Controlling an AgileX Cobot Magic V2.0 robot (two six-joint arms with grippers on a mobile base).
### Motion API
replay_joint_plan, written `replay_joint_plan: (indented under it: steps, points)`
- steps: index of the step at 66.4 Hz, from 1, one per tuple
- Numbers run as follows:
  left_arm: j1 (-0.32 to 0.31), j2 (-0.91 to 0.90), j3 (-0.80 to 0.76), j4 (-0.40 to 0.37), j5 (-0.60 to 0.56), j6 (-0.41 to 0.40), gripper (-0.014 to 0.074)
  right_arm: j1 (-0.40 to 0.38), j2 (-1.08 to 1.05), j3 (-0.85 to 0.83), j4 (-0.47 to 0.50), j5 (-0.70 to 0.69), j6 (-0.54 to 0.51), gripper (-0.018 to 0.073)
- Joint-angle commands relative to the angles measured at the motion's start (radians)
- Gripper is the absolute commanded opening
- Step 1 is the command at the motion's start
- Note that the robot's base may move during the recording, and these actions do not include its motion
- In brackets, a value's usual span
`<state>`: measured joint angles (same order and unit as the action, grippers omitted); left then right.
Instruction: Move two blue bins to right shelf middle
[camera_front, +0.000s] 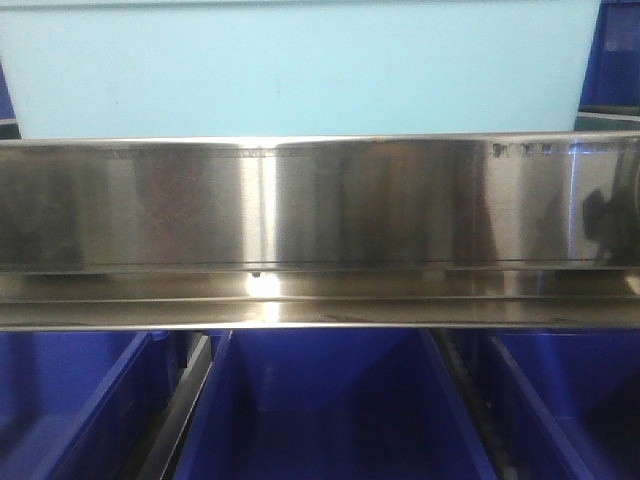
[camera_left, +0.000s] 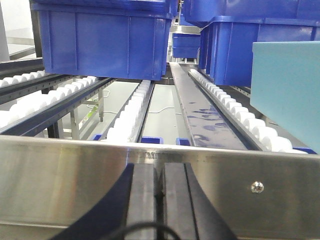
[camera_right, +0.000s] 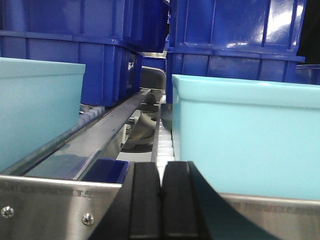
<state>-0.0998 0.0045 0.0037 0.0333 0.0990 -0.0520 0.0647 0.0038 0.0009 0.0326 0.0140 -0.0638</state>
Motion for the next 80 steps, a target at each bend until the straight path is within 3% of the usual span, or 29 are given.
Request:
replay_joint_plan:
  steps: [1,44,66,80]
  points:
    - [-0.005,-0.004,-0.004,0.001,-0.019,0.003,-0.0111,0.005,-0.004,-0.001,0.002,-0.023,-0.006,-0.0162]
    - [-0.005,-0.004,-0.004,0.001,-0.024,0.003,-0.0111,0.005,-0.004,-0.001,0.002,-0.047,-0.006,-0.0162]
    - [-0.003,-0.004,-0.004,0.001,-0.186,0.003,-0.0111,0.005,-0.004,-0.001,0.002,-0.04,-0.006,-0.0162]
    - [-0.003,-0.004,-0.006,-0.059,-0.363,0.003,-0.0111,0.005,-0.004,-0.046,0.002,-0.119,-0.006,-0.0162]
